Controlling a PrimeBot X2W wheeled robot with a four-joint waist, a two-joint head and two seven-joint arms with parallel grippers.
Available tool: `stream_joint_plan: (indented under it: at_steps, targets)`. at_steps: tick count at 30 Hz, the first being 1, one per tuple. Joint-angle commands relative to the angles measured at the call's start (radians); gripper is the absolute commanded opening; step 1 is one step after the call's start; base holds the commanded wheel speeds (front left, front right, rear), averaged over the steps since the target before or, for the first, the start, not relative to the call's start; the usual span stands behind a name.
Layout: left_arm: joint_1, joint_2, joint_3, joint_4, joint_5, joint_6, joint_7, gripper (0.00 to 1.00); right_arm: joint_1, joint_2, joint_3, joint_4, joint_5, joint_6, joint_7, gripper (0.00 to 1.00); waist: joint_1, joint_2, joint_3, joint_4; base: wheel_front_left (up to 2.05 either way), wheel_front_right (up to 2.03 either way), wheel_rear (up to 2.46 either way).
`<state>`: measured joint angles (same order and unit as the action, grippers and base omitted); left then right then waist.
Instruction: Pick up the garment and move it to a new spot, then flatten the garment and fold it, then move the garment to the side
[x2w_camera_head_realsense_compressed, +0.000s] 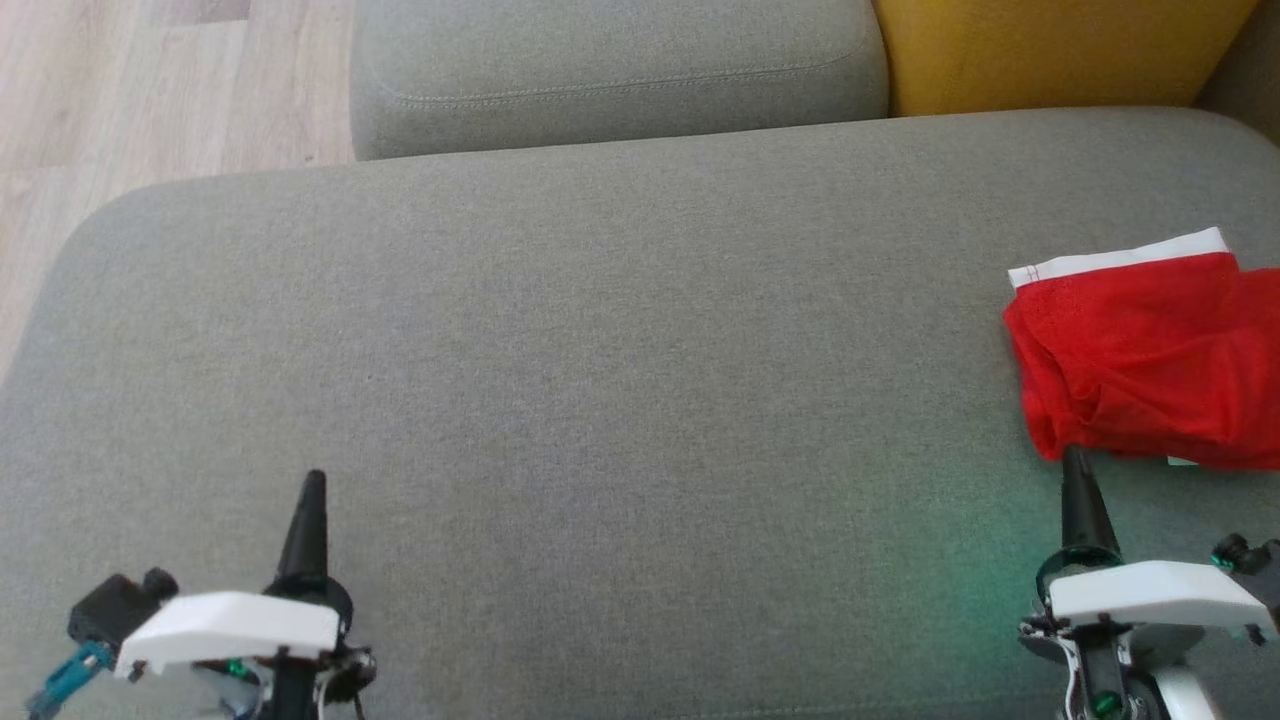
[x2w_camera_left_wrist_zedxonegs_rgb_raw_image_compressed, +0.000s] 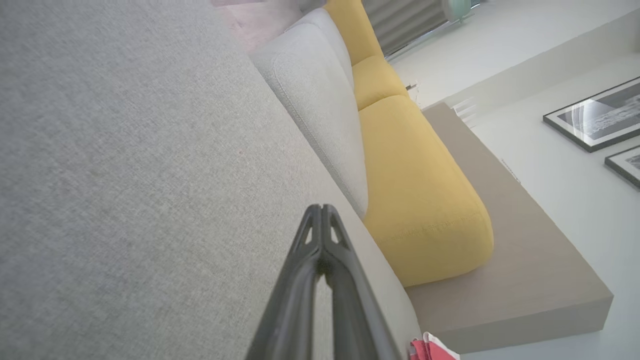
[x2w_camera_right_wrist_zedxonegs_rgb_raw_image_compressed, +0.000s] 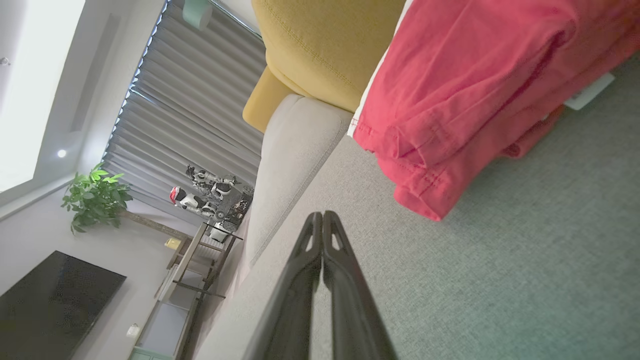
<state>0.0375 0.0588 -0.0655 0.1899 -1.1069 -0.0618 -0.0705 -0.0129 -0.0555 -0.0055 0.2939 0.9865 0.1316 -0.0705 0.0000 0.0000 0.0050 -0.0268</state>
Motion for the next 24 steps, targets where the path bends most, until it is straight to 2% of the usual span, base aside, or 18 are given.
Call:
stream_joint_plan:
  at_steps: [1,24]
  targets:
    - [-0.062,0.017,0.033,-0.027,-0.028,-0.011,0.005,0.0,-0.06,-0.02,0.005,-0.04,0.035,-0.001,0.005,0.0,0.0,0.0,0.0,0.001,0.0,0.0,0.0]
    - [-0.097,0.018,0.081,0.009,-0.253,-0.037,0.071,0.0,-0.074,-0.021,-0.028,-0.045,0.31,-0.001,0.071,0.0,0.0,0.0,-0.001,0.012,0.0,0.0,0.0]
